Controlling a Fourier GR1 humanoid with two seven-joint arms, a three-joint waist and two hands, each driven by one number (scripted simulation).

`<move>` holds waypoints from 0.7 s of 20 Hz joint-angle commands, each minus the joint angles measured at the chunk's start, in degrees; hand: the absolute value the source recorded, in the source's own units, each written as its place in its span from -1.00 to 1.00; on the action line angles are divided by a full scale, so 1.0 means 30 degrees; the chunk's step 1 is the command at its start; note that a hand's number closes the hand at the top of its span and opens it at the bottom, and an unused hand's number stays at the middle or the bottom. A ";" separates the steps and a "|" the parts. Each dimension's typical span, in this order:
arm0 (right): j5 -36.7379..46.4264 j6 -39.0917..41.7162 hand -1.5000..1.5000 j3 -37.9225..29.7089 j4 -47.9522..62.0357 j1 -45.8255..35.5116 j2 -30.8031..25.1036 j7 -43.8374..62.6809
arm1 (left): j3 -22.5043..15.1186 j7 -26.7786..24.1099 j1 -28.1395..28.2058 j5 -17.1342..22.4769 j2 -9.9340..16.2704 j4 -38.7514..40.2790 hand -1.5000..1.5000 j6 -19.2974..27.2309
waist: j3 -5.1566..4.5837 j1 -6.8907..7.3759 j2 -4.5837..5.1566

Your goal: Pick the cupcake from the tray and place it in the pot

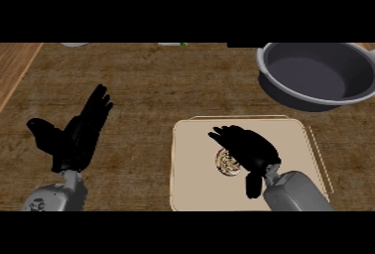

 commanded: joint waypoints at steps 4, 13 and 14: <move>0.1576 -0.0891 -1.00 0.0297 0.1452 0.0489 0.0833 -0.0883 | 0.0403 -0.0986 -0.0201 -0.0167 -0.0373 0.0990 0.00 -0.0492 | -0.0002 -0.0039 0.0003; 0.0805 -0.1632 1.00 -0.0913 0.1160 -0.0055 0.0831 -0.4202 | 0.0006 0.0732 -0.0145 -0.0811 -0.0664 -0.0630 0.00 0.0007 | 0.0001 -0.0032 -0.0009; 0.1350 -0.1744 1.00 -0.0217 0.1310 0.0070 0.1960 -0.3319 | 0.0549 0.0186 -0.1157 -0.0614 -0.0688 0.0971 0.00 -0.0144 | -0.0001 -0.0054 -0.0001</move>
